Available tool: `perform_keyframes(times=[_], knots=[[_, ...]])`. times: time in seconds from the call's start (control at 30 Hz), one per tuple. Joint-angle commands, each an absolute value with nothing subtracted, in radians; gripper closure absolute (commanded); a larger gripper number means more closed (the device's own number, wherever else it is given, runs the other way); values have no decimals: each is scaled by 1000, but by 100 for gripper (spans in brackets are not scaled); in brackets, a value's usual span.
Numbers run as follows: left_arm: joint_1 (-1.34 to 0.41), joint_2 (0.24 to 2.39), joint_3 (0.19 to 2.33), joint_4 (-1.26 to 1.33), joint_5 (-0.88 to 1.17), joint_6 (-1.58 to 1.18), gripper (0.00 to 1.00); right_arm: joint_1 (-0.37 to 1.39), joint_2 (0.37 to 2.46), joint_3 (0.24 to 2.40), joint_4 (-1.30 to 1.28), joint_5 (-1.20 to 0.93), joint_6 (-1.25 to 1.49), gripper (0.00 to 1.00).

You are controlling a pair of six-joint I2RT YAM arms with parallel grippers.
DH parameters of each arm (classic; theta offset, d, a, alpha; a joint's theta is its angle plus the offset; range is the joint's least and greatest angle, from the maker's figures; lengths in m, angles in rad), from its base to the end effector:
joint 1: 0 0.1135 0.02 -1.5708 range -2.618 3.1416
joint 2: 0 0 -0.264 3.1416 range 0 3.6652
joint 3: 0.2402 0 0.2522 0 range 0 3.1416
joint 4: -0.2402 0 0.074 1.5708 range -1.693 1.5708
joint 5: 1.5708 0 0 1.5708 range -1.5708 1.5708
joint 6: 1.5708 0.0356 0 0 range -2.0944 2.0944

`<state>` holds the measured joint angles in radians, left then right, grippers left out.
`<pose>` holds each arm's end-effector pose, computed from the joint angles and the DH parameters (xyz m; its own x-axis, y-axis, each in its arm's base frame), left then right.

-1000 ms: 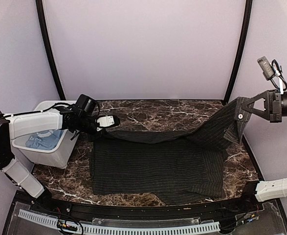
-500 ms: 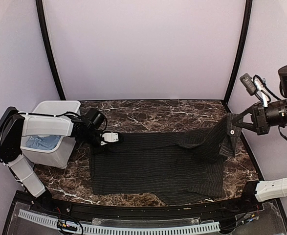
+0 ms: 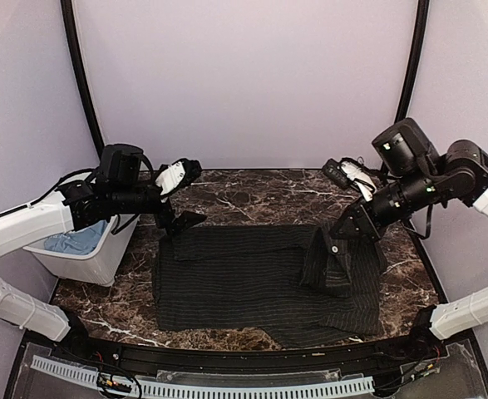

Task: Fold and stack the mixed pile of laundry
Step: Fold the flattened shirt at the center of the board, then adjust the 1/3-folded shirt at the center of the board.

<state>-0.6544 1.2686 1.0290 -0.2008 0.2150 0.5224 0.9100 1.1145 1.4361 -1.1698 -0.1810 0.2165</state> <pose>0.2271 -0.1838 0.3193 0.0800 0.5530 -0.8293 0.8168 0.4405 0.3725 0.1111 0.1533 0.4031 -0.6321 -0.4689 -0.6169 -0.7309 0.6251 0.2739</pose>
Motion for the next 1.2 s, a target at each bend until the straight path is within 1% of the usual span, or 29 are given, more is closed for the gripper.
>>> perform_keyframes(times=[0.0, 0.17, 0.27, 0.37, 0.47, 0.57, 0.6, 0.63, 0.67, 0.73, 0.8, 0.87, 0.9, 0.97, 1.1, 1.17], knots=[[-676, 1229, 1021, -50, 303, 360, 1, 915, 1212, 1406, -965, -266, 149, 100], [-677, 1159, 955, 80, 193, 242, 1, 916, 1338, 1402, -857, -343, 120, 100], [-678, 1122, 913, 118, 222, 217, 1, 911, 1386, 1404, -804, -354, 117, 100], [-680, 1133, 915, 40, 316, 239, 1, 877, 1434, 1413, -755, -402, 106, 100], [-704, 1123, 860, 53, 277, 249, 1, 861, 1538, 1459, -722, -458, 89, 100], [-708, 1069, 809, 132, 227, 207, 1, 861, 1667, 1530, -714, -500, 85, 100], [-708, 1061, 800, 134, 211, 195, 1, 861, 1709, 1560, -717, -509, 86, 97], [-709, 1053, 800, 122, 201, 190, 1, 861, 1750, 1588, -720, -516, 90, 87], [-709, 1054, 807, 105, 184, 184, 1, 861, 1784, 1621, -730, -523, 84, 78], [-709, 1070, 829, 42, 171, 165, 1, 859, 1819, 1680, -764, -494, 78, 55], [-709, 1102, 854, -41, 199, 142, 1, 827, 1799, 1687, -762, -492, 79, 39], [-711, 1155, 885, -98, 229, 123, 1, 767, 1731, 1643, -726, -521, 100, 21], [-714, 1174, 908, -114, 236, 115, 1, 733, 1696, 1611, -708, -538, 110, 14], [-727, 1231, 931, -131, 267, 87, 1, 657, 1634, 1532, -681, -546, 127, 12], [-806, 1353, 988, -132, 251, 91, 6, 535, 1556, 1350, -644, -542, 155, 15], [-853, 1457, 1031, -150, 234, 93, 7, 505, 1531, 1277, -632, -514, 173, 16]])
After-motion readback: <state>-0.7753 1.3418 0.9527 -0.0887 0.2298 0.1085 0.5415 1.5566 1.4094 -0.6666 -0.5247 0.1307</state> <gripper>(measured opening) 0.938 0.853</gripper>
